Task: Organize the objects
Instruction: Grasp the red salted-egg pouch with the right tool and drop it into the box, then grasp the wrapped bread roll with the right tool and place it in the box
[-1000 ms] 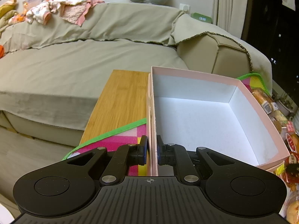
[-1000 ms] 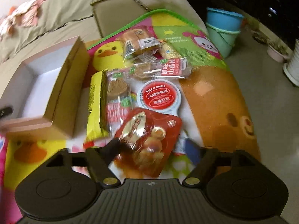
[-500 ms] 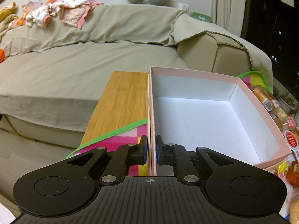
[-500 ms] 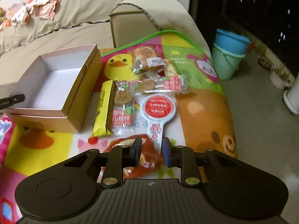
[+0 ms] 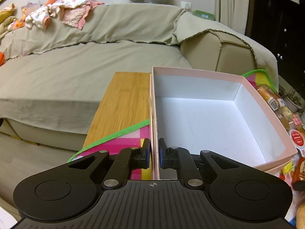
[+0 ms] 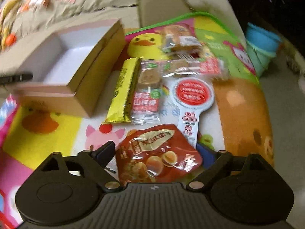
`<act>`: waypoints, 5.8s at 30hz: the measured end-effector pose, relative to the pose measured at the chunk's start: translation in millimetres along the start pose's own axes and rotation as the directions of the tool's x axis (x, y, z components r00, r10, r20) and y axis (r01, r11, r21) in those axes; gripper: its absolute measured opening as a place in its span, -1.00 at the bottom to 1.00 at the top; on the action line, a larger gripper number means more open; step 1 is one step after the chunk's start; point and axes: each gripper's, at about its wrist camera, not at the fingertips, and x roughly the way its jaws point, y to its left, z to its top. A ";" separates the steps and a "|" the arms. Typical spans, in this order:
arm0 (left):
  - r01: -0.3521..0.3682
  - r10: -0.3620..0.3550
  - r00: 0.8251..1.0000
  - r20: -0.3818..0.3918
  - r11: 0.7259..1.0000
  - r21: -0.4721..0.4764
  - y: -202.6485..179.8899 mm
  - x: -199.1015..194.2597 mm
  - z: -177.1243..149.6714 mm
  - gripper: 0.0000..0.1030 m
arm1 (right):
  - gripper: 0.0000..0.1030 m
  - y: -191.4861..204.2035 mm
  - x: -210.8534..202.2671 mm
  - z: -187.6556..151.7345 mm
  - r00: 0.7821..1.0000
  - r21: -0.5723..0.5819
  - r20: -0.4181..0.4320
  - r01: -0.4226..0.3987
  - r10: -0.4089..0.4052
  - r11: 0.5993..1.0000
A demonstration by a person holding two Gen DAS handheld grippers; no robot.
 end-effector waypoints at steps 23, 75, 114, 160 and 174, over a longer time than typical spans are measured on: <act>0.007 -0.007 1.000 0.001 1.000 -0.011 1.6 -0.5 -1.1 -0.78 | 0.83 -7.6 -18.9 -8.3 0.999 -0.003 -0.022 -0.035 0.035 0.999; 0.025 -0.026 1.000 -0.004 1.000 -0.018 0.4 -4.3 -2.5 -0.76 | 1.00 2.0 -77.9 -56.6 1.000 0.250 0.001 -0.028 0.029 0.968; 0.033 -0.033 0.999 -0.017 0.999 -0.027 1.3 -7.6 -4.0 -0.73 | 0.10 61.7 -111.9 -51.5 0.991 0.046 0.052 -0.126 0.123 0.991; 0.060 -0.061 0.998 -0.009 0.997 -0.043 5.6 -4.7 -5.4 -0.72 | 0.51 50.1 -69.8 127.7 0.957 0.073 0.252 -0.166 0.143 0.983; 0.045 -0.045 0.999 -0.029 0.999 -0.015 -0.3 -5.9 -4.5 -0.72 | -0.35 -17.3 31.6 80.4 0.981 0.236 0.078 -0.190 0.177 0.953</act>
